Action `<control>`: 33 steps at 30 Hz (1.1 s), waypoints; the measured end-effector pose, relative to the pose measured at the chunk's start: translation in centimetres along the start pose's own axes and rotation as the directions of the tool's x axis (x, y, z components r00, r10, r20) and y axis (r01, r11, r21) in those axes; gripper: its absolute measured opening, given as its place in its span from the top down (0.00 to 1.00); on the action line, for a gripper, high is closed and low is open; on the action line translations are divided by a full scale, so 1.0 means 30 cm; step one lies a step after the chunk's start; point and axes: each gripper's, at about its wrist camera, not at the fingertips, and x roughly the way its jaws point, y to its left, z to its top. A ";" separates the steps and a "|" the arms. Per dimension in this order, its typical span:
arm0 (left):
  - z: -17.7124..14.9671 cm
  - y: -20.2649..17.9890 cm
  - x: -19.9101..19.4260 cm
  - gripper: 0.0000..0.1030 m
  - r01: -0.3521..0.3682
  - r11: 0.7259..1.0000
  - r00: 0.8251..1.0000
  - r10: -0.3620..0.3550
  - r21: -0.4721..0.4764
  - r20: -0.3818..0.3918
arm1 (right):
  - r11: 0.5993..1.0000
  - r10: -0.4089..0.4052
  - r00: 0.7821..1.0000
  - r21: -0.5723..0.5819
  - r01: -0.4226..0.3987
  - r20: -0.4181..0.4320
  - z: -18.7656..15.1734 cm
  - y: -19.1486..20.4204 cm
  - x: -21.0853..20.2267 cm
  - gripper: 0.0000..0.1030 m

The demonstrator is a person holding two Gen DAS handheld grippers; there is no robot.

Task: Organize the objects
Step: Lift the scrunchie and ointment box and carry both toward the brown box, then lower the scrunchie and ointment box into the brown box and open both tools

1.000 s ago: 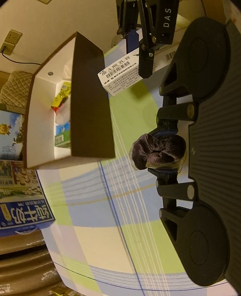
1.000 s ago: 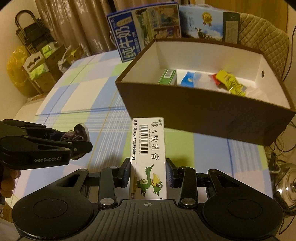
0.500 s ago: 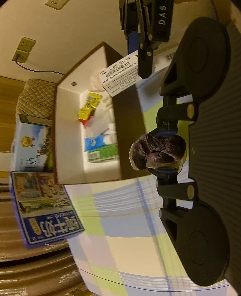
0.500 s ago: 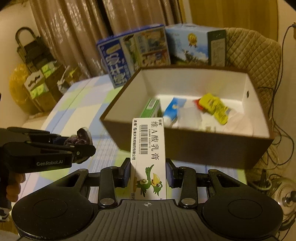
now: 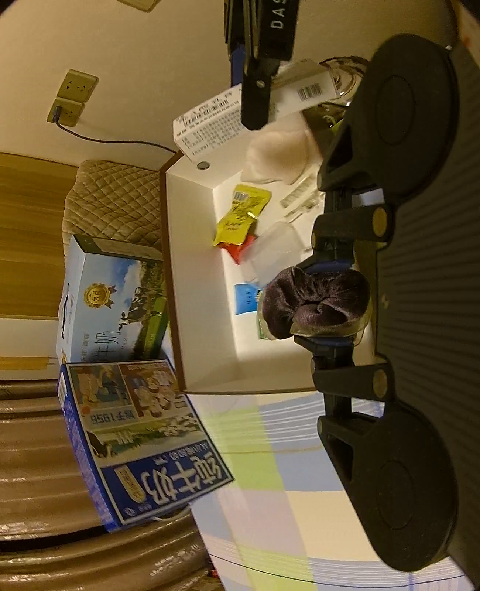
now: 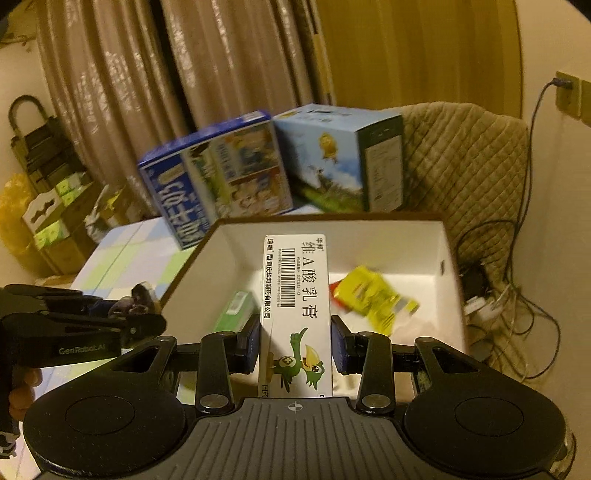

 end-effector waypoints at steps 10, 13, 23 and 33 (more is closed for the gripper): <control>0.107 -0.020 0.191 0.73 0.018 1.000 0.999 -0.017 0.016 -0.043 | 0.997 -0.067 0.995 0.020 0.069 -0.068 0.054 -0.141 0.185 0.66; 0.127 -0.029 0.251 0.73 0.024 0.999 0.998 -0.022 0.022 -0.064 | 0.996 -0.079 0.993 0.030 0.082 -0.091 0.065 -0.174 0.244 0.66; 0.168 -0.034 0.417 0.73 0.027 0.999 0.993 -0.022 0.038 -0.114 | 0.993 -0.097 0.983 0.045 0.105 -0.154 0.097 -0.244 0.430 0.65; 0.177 -0.008 0.506 0.73 0.020 0.999 0.989 -0.015 0.032 -0.145 | 0.990 -0.128 0.973 0.027 0.136 -0.190 0.111 -0.277 0.541 0.65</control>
